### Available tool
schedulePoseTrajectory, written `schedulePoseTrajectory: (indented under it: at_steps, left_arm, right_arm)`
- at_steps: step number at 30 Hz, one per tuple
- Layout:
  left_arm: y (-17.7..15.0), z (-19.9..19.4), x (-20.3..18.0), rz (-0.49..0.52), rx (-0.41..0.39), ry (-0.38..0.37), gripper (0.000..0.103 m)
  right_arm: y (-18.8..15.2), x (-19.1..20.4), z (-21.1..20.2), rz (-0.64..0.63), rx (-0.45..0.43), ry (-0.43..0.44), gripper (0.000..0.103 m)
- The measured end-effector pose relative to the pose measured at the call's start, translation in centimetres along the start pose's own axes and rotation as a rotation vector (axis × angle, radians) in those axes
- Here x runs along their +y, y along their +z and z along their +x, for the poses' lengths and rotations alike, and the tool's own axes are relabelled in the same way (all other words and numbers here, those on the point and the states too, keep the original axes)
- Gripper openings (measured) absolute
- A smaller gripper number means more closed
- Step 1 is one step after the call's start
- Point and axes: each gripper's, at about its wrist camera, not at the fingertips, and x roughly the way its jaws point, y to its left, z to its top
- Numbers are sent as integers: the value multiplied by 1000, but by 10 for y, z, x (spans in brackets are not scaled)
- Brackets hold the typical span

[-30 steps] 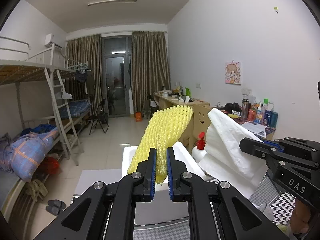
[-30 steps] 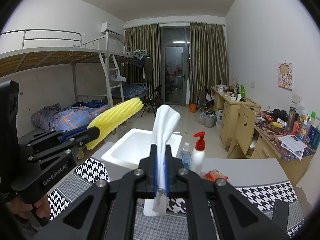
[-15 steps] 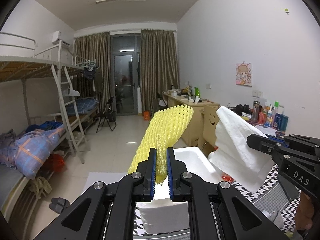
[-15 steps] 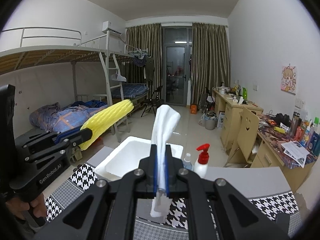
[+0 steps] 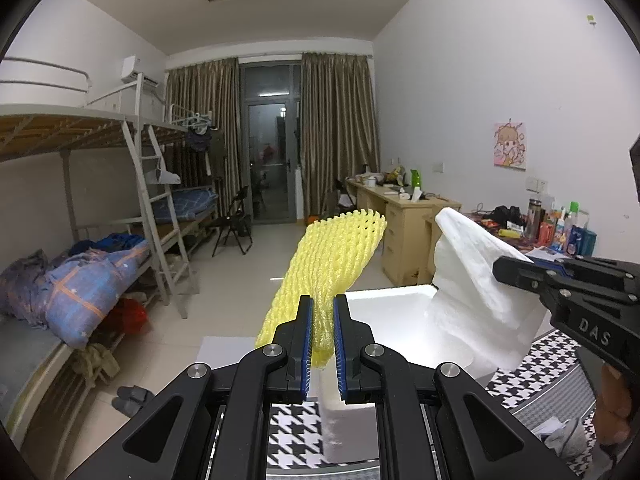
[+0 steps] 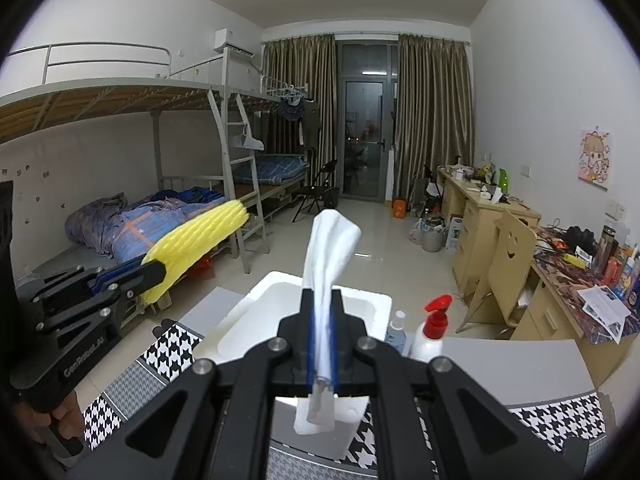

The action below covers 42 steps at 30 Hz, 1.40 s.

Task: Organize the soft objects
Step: 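Carry the foam net and tissue over the white foam box with both grippers, then open the right gripper to drop the white tissue into the foam box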

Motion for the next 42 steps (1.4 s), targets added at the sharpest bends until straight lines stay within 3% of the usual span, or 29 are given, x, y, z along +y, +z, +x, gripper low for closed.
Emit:
schedulePoseTrajectory:
  at_steps: [22,42]
  left_arm:
    - [-11,-3,27,-34,25,70,10]
    - [-14,3,26,-37,59,47,10]
  right_arm:
    - [3,3,53,8,121,17,9]
    - [-7,-6,98,36,263,13,10]
